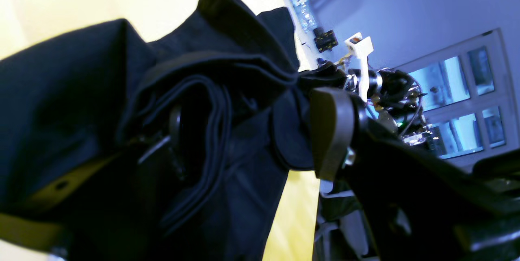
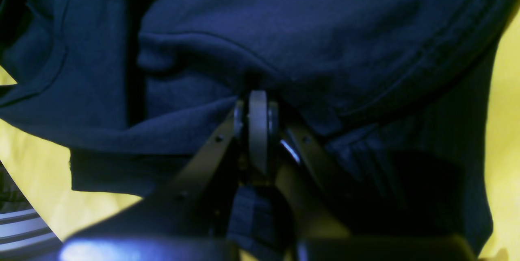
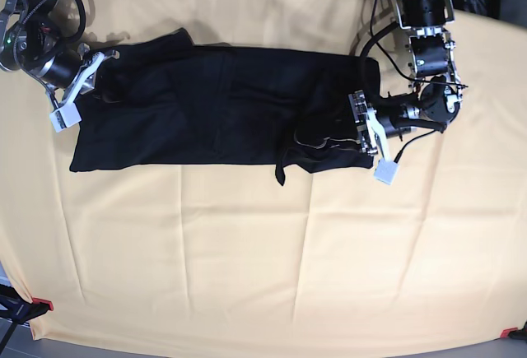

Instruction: Fold the T-shirt properly

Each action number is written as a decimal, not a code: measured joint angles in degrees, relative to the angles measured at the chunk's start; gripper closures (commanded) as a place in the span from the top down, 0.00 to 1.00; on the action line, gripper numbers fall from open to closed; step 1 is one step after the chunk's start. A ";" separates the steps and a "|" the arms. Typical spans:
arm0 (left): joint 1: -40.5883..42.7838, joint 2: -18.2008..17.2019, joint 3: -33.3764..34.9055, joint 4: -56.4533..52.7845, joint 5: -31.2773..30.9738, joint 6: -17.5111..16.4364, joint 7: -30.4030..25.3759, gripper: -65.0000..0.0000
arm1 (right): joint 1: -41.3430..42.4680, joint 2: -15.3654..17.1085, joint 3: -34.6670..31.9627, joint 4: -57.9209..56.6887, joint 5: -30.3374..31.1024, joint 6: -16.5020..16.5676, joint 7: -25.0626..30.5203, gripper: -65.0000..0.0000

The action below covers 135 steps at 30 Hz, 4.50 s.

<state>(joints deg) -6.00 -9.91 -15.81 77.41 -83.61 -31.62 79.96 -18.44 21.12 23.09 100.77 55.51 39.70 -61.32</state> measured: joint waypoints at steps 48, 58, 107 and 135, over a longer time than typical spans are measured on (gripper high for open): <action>0.46 -4.11 -2.19 0.09 19.80 -0.20 -7.76 0.00 | 0.00 -0.04 0.00 0.00 -0.02 0.00 0.50 0.00; 0.46 -4.13 1.62 0.15 8.55 -0.31 -0.96 0.00 | 0.00 -0.04 0.00 0.00 0.00 0.00 0.50 0.00; -4.44 -2.67 22.32 0.90 5.05 -2.69 0.63 0.00 | 0.00 -0.04 0.00 0.00 0.00 -0.02 0.90 0.00; -5.27 -17.18 18.08 12.11 12.87 -3.58 -1.22 0.00 | 0.00 -0.04 0.00 0.00 0.42 0.00 0.90 0.08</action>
<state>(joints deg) -11.27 -27.09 2.26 89.52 -70.74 -35.20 78.74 -18.44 21.08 23.09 100.77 55.92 39.70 -60.42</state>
